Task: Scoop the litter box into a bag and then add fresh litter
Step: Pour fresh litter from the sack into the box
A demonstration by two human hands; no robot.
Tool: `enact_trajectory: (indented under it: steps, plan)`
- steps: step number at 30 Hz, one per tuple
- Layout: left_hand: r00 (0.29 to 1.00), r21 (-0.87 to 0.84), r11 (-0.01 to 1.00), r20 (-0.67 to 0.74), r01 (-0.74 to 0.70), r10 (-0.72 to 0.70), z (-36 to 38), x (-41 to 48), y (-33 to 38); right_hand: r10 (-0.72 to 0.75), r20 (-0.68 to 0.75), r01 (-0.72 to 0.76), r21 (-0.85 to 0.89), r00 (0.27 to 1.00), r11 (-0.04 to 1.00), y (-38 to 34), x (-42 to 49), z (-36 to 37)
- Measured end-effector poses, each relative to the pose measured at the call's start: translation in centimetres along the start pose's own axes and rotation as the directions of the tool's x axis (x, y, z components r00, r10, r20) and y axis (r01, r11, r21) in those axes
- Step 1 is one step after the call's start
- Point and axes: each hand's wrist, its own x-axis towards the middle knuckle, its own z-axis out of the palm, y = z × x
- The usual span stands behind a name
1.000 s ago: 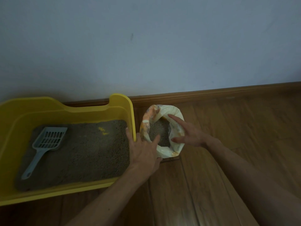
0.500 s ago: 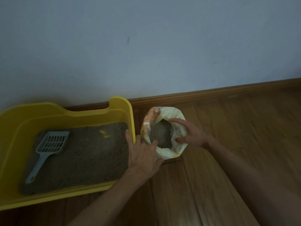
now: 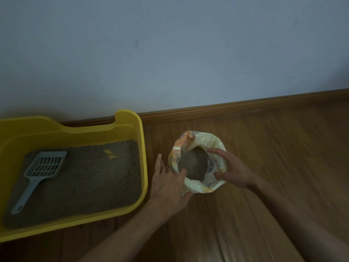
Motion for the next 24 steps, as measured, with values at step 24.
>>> enact_trajectory:
  steps: [24]
  plan:
    - [0.994,-0.759,0.649,-0.099,-0.052,-0.037,7.3,0.3,0.4,-0.084,0.06,0.086,-0.023,0.995,0.996,3.1,-2.3,0.2]
